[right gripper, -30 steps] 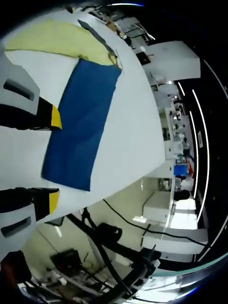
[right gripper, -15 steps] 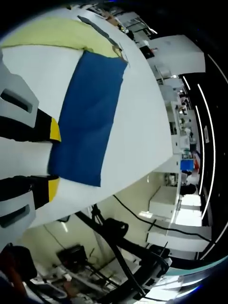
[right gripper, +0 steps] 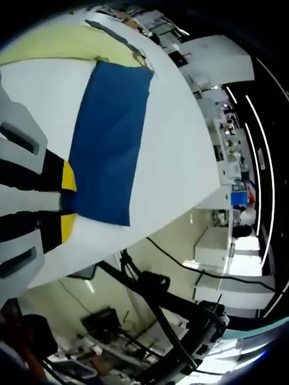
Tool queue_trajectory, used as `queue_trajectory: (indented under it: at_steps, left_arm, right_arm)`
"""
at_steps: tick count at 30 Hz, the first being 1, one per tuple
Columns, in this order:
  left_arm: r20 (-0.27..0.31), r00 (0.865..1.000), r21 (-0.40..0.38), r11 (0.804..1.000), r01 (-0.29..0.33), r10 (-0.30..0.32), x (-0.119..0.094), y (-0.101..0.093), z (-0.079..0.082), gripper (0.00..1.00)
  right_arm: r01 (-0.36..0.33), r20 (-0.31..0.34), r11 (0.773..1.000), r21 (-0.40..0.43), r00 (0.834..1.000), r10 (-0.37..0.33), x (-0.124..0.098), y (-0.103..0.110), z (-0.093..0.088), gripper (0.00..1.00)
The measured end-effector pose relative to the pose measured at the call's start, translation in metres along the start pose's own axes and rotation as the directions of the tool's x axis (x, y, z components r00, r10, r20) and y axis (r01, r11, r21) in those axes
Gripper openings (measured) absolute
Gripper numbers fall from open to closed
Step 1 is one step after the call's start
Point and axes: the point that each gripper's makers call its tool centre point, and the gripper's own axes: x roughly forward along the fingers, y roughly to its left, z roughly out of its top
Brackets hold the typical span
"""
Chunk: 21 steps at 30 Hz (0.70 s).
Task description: Fold the garment on the visible template until the final outline fits inside the template.
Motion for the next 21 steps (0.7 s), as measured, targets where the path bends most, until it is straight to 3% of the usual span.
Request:
queue_trajectory:
  at_steps: [21]
  left_arm:
    - [-0.013,1.000,0.008,1.000,-0.015,0.015,-0.0063,0.0047,-0.0030,0.97]
  right_arm:
    - [0.002,0.027,1.000,-0.024,1.000,-0.002,-0.0011,0.0037,0.0035,0.00]
